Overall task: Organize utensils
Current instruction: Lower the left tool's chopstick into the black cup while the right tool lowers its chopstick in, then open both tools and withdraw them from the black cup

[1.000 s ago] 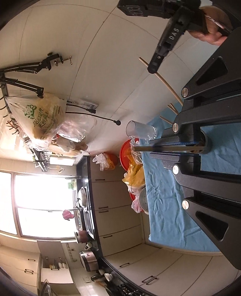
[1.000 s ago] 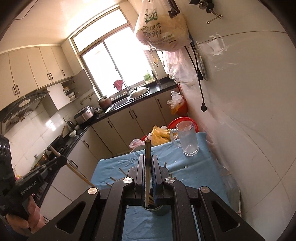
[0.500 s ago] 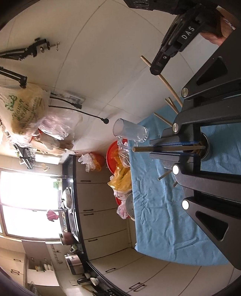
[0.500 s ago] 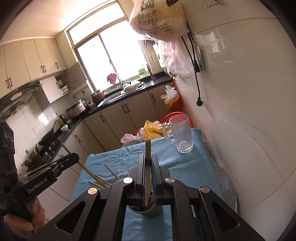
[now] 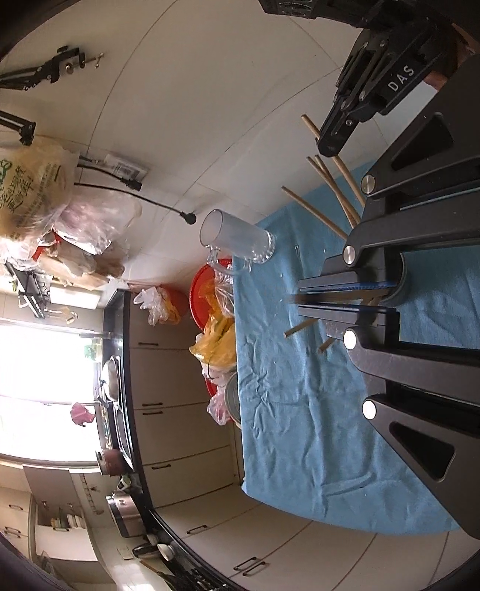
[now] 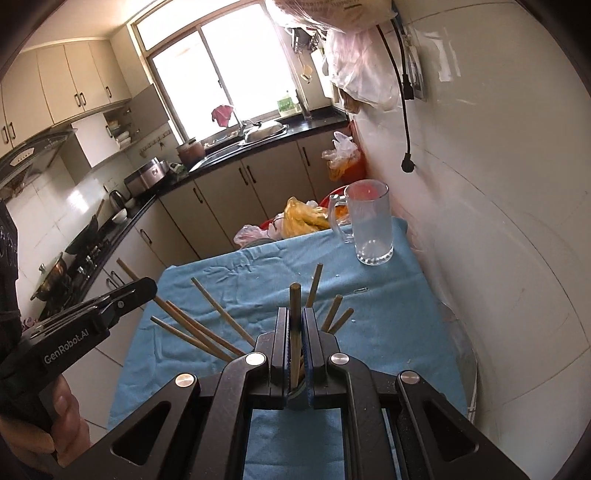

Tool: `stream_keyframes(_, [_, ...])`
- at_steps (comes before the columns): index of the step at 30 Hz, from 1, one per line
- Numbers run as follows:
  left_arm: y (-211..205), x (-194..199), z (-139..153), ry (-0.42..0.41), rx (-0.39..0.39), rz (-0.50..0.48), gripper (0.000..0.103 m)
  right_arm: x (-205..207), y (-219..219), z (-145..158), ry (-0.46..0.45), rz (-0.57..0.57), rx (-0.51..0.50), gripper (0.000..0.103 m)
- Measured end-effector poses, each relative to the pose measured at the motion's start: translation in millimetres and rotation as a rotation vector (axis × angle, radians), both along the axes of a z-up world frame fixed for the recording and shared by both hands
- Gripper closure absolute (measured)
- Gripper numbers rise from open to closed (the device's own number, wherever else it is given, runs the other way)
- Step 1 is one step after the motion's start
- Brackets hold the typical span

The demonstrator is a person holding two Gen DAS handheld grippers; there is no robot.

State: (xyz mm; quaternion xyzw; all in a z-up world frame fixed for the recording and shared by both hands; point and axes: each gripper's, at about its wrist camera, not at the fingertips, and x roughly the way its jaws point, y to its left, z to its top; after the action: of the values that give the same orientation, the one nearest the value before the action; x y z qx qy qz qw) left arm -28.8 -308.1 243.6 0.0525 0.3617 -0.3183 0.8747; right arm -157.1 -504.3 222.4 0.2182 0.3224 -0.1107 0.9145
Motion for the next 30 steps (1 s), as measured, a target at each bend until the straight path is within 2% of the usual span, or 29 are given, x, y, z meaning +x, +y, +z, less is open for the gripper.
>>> stream_keyframes(3, [2.0,0.4,1.2,-0.007,-0.003,0.01,0.096,-0.2,-1.3,1.7,0.002,-0.009,-0.006,0.094])
stream_keyframes(4, [3.8,0.5,2.5,-0.008,-0.009,0.014,0.092,0.7,-2.2,3.2,0.001,-0.011,-0.006,0.091])
stream_keyframes(5, [5.1,0.0,3.9,-0.009,-0.013,0.018,0.082,-0.4,-2.6,3.8,0.0,-0.014,-0.006,0.085])
stream_keyframes(7, [10.7,-2.0,9.3,-0.031,-0.025,0.042,0.07,-2.9,-4.7,7.3,-0.006,-0.027,-0.014,0.077])
stream_keyframes(10, [17.2,-6.4,18.6,-0.057,-0.041,0.061,0.065,-9.5,-6.1,12.5,-0.017,-0.049,-0.028,0.071])
stream_keyframes(12, [23.5,-7.7,25.1,-0.073,-0.052,0.079,0.061,-14.2,-8.2,17.5,-0.023,-0.073,-0.042,0.063])
stream_keyframes(14, [32.4,-9.3,30.6,-0.095,-0.064,0.109,0.05,-19.5,-8.9,22.4,-0.028,-0.1,-0.068,0.045])
stream_keyframes(17, [44.8,-10.1,35.1,-0.113,-0.071,0.138,0.049,-27.5,-10.0,26.9,-0.027,-0.152,-0.101,0.032])
stream_keyframes(24, [79.5,-4.7,27.8,-0.099,-0.067,0.192,0.047,-40.5,-11.1,20.6,0.004,-0.217,-0.126,0.032])
stream_keyframes(30, [119.6,4.3,-3.9,-0.033,-0.033,0.256,0.046,-46.8,7.4,-1.4,0.08,-0.227,-0.176,0.032])
